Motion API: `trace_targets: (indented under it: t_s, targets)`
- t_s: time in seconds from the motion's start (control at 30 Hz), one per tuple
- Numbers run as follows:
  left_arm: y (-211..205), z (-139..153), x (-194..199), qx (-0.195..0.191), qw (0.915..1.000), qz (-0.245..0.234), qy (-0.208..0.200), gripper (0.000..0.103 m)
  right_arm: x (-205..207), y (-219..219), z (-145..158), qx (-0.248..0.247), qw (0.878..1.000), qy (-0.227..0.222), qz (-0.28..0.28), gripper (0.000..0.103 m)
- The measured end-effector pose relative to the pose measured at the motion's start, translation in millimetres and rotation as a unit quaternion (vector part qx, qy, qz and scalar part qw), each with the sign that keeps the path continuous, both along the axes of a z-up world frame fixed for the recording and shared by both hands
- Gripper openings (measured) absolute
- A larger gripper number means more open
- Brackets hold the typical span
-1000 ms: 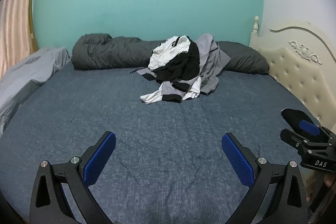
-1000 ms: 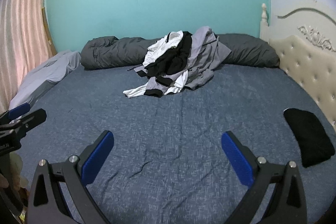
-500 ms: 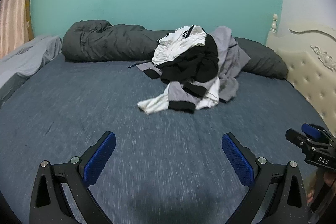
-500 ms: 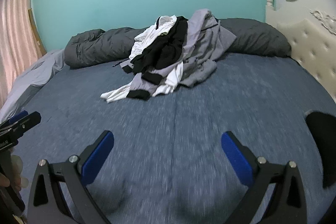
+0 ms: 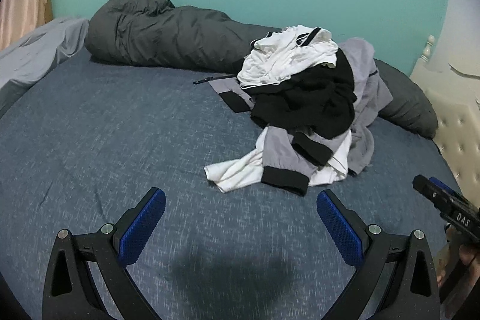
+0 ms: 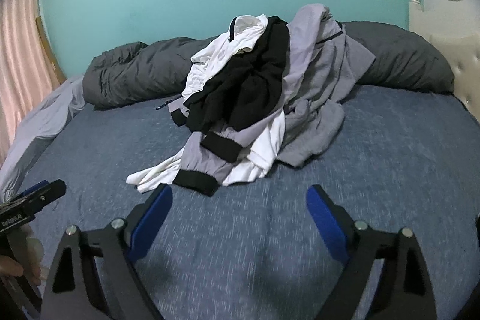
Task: Fold clothes
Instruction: 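Move the right tool into the clothes pile and close on the lavender shirt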
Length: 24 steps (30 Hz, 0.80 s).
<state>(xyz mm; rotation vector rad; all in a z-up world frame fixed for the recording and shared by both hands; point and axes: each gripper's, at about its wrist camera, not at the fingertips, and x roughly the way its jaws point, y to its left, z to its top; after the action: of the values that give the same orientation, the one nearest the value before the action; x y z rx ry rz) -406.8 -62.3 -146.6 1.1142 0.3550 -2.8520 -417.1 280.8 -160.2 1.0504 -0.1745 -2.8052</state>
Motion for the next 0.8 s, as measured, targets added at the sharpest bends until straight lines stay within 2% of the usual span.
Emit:
trace_targets:
  t_s: [0.3,0.5,0.67,0.73,0.8]
  targets:
    - [-26,-5,-63,0.007,0.9995,0.016,-0.026,0.103,-87,-5,4,0.001,1.0,-0.019,-0.001,0.085]
    - [-36,-12,-101,0.011,0.9988,0.019,-0.044,0.103,-151,7,6,-0.015,0.999,-0.023,-0.018,0.083]
    - [-39,-17,-128,0.013,0.9987,0.017,-0.047,0.103,-212,37,4,-0.009,0.997,-0.025,-0.066,0.082]
    - [-37,-21,-136,0.018,0.9986,0.014,-0.048,0.103,-239,51,-7,-0.005,0.996,-0.04,-0.082,0.071]
    - [-36,-25,-144,0.022,0.9985,0.011,-0.049,0.103,-257,61,-17,-0.005,0.994,-0.051,-0.093,0.067]
